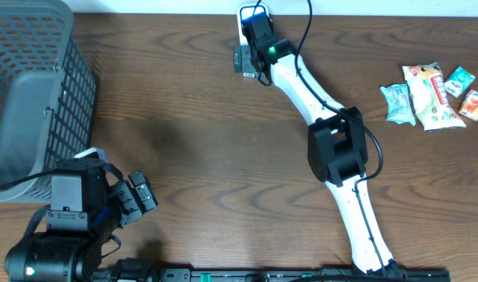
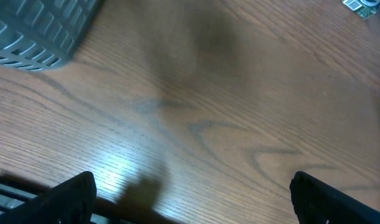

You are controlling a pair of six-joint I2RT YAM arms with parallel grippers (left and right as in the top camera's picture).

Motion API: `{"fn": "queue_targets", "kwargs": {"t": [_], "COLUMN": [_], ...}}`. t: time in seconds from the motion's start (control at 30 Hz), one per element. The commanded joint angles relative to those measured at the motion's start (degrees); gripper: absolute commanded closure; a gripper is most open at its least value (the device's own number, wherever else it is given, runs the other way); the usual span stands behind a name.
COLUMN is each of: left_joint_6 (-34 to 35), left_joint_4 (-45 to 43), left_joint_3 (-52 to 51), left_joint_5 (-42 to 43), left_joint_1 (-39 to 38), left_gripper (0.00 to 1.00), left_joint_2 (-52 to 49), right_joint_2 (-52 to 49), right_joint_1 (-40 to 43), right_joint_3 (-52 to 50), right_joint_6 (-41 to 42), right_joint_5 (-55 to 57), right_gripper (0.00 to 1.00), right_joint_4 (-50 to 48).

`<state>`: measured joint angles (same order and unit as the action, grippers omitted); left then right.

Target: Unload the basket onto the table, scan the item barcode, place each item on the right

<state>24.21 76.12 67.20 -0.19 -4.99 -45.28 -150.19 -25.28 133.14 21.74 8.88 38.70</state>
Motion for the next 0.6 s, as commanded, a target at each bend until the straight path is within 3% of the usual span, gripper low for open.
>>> {"fn": "queue_targets", "kwargs": {"t": [0.0, 0.33, 0.57], "left_joint_6": [0.33, 0.33, 0.33], "left_joint_4": [0.15, 0.15, 0.15], "left_joint_3": [0.04, 0.04, 0.04], "left_joint_5": [-0.31, -0.31, -0.31], "left_joint_1": [-0.13, -0.13, -0.13], "left_gripper": [0.02, 0.02, 0.02], "left_joint_2": [0.00, 0.00, 0.00], "right_joint_2": [-1.53, -1.90, -1.92], "right_joint_1": [0.00, 0.09, 0.11], "right_joint_3": [0.87, 0.72, -1.77], "right_joint_6": [0.52, 0.52, 0.52], "right_joint_5": [1.29, 1.29, 1.27], "right_gripper": [0.10, 0.25, 0.26], "right_joint_4": [-0.70, 0.09, 0.04]}}
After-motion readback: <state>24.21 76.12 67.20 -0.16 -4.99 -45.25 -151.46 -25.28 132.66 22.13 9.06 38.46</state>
